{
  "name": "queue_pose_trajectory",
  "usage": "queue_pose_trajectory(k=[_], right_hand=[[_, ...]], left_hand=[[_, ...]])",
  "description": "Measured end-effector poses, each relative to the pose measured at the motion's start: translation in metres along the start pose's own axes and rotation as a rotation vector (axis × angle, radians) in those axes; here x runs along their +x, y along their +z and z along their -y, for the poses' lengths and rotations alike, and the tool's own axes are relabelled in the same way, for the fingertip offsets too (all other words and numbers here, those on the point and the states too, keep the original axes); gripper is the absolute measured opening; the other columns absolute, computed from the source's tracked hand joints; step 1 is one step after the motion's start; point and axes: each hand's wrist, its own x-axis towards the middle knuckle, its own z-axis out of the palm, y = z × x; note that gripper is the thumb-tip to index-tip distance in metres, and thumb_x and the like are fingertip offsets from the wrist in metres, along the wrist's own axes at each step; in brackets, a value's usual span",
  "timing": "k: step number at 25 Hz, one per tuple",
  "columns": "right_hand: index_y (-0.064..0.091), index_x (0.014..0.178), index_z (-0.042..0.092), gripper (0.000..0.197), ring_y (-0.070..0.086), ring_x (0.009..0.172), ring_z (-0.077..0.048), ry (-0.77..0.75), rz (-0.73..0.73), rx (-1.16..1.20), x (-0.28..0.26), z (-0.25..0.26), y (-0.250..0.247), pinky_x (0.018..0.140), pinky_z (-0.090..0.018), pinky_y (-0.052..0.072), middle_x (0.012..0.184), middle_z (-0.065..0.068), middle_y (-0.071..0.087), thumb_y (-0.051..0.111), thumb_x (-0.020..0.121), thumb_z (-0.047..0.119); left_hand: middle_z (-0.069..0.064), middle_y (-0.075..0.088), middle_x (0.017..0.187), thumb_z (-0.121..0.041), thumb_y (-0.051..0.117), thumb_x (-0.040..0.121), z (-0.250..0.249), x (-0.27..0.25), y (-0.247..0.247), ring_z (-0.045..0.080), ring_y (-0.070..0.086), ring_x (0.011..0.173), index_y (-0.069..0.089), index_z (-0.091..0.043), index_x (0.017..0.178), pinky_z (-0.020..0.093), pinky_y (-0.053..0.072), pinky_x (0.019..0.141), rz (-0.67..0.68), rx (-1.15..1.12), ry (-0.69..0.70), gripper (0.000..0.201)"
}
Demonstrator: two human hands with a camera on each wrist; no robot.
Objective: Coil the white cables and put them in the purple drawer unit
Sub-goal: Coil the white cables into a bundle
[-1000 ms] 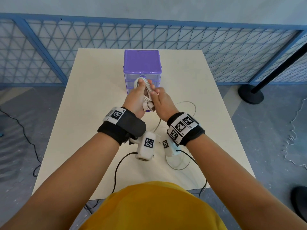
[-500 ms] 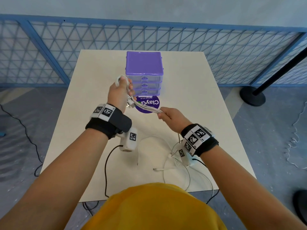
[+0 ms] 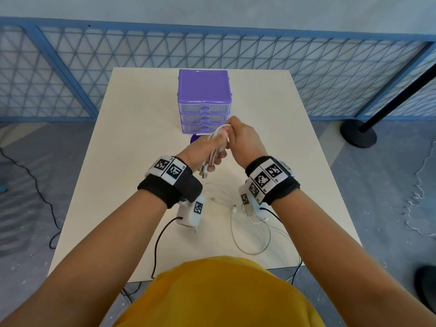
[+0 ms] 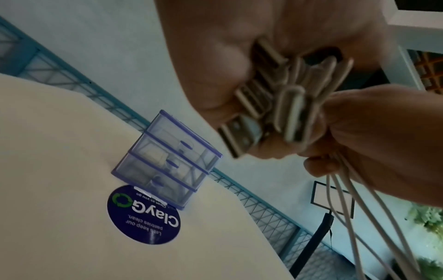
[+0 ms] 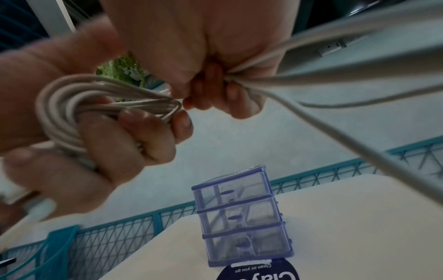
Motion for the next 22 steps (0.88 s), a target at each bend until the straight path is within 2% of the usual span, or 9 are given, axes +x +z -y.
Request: queue_pose_trajectory(k=[2, 3, 5, 7, 10, 13, 16, 19, 22], right_hand=[[0.05, 0.094, 0.003, 0.023, 0.055, 0.072, -0.032, 0.0, 0.018, 0.001, 0.001, -0.002, 0.0, 0.067, -0.04, 0.046, 0.076, -0.014, 0.059, 0.035, 0.094, 0.02], [0.05, 0.092, 0.003, 0.024, 0.055, 0.07, -0.032, -0.004, 0.022, -0.002, 0.001, -0.004, 0.001, 0.067, -0.041, 0.047, 0.073, -0.012, 0.058, 0.034, 0.094, 0.021], [0.049, 0.088, 0.002, 0.029, 0.054, 0.065, -0.03, 0.002, 0.039, 0.027, 0.002, -0.009, 0.001, 0.066, -0.04, 0.047, 0.065, -0.01, 0.056, 0.034, 0.095, 0.025], [0.049, 0.08, 0.006, 0.03, 0.051, 0.063, -0.027, 0.009, 0.046, 0.091, 0.002, -0.013, 0.002, 0.065, -0.037, 0.044, 0.058, -0.004, 0.051, 0.032, 0.096, 0.026], [0.045, 0.067, 0.016, 0.036, 0.047, 0.06, -0.015, 0.038, -0.014, 0.156, -0.003, -0.019, 0.003, 0.062, -0.025, 0.037, 0.059, 0.003, 0.048, 0.028, 0.097, 0.024], [0.043, 0.06, 0.012, 0.043, 0.038, 0.053, -0.01, 0.094, -0.036, 0.201, -0.007, -0.022, 0.008, 0.051, -0.018, 0.031, 0.055, 0.005, 0.041, 0.025, 0.098, 0.024], [0.042, 0.051, 0.017, 0.05, 0.041, 0.049, -0.011, 0.128, -0.029, 0.224, -0.008, -0.017, 0.015, 0.052, -0.023, 0.034, 0.053, 0.004, 0.044, 0.025, 0.097, 0.026], [0.048, 0.05, 0.022, 0.054, 0.049, 0.045, -0.003, 0.153, -0.012, 0.29, -0.01, -0.011, 0.022, 0.052, -0.015, 0.037, 0.053, 0.004, 0.052, 0.022, 0.097, 0.026], [0.045, 0.048, 0.022, 0.055, 0.043, 0.051, -0.007, 0.172, -0.012, 0.282, -0.01, -0.007, 0.025, 0.054, -0.023, 0.033, 0.054, 0.004, 0.049, 0.021, 0.097, 0.027]], left_hand=[[-0.003, 0.046, 0.061, -0.019, 0.06, 0.083, -0.001, -0.002, 0.0, 0.003, 0.042, 0.042, 0.05, -0.02, 0.074, 0.017, 0.033, 0.038, 0.05, 0.101, 0.014, 0.014], [-0.001, 0.045, 0.063, -0.006, 0.058, 0.081, -0.001, -0.002, -0.001, 0.003, 0.042, 0.041, 0.05, -0.019, 0.074, 0.017, 0.032, 0.038, 0.069, 0.099, -0.002, 0.017], [-0.002, 0.048, 0.057, 0.003, 0.047, 0.08, -0.004, -0.003, -0.002, 0.002, 0.038, 0.037, 0.051, -0.015, 0.073, 0.015, 0.03, 0.037, 0.115, -0.008, -0.051, 0.02], [-0.005, 0.051, 0.05, -0.006, 0.038, 0.09, -0.006, -0.005, -0.002, 0.002, 0.037, 0.035, 0.052, -0.013, 0.077, 0.014, 0.03, 0.035, 0.159, -0.127, -0.067, 0.021], [-0.006, 0.054, 0.049, -0.027, 0.025, 0.099, -0.008, -0.006, -0.002, 0.003, 0.039, 0.036, 0.055, -0.013, 0.09, 0.016, 0.033, 0.037, 0.12, -0.284, -0.002, 0.034], [-0.005, 0.058, 0.05, -0.027, 0.024, 0.1, -0.008, -0.004, -0.001, 0.006, 0.042, 0.037, 0.053, -0.016, 0.093, 0.017, 0.036, 0.041, 0.026, -0.318, 0.071, 0.032], [-0.002, 0.059, 0.06, -0.027, 0.028, 0.1, -0.009, -0.003, 0.003, 0.007, 0.047, 0.041, 0.057, -0.019, 0.095, 0.02, 0.039, 0.045, -0.055, -0.295, 0.109, 0.031], [0.003, 0.052, 0.079, -0.029, 0.025, 0.099, -0.007, -0.001, 0.004, 0.011, 0.048, 0.061, 0.059, -0.026, 0.107, 0.027, 0.041, 0.062, -0.028, -0.322, 0.117, 0.034], [0.006, 0.055, 0.089, -0.031, 0.026, 0.099, -0.008, 0.0, 0.005, 0.018, 0.051, 0.082, 0.057, -0.019, 0.112, 0.03, 0.045, 0.075, -0.084, -0.346, 0.109, 0.036]])
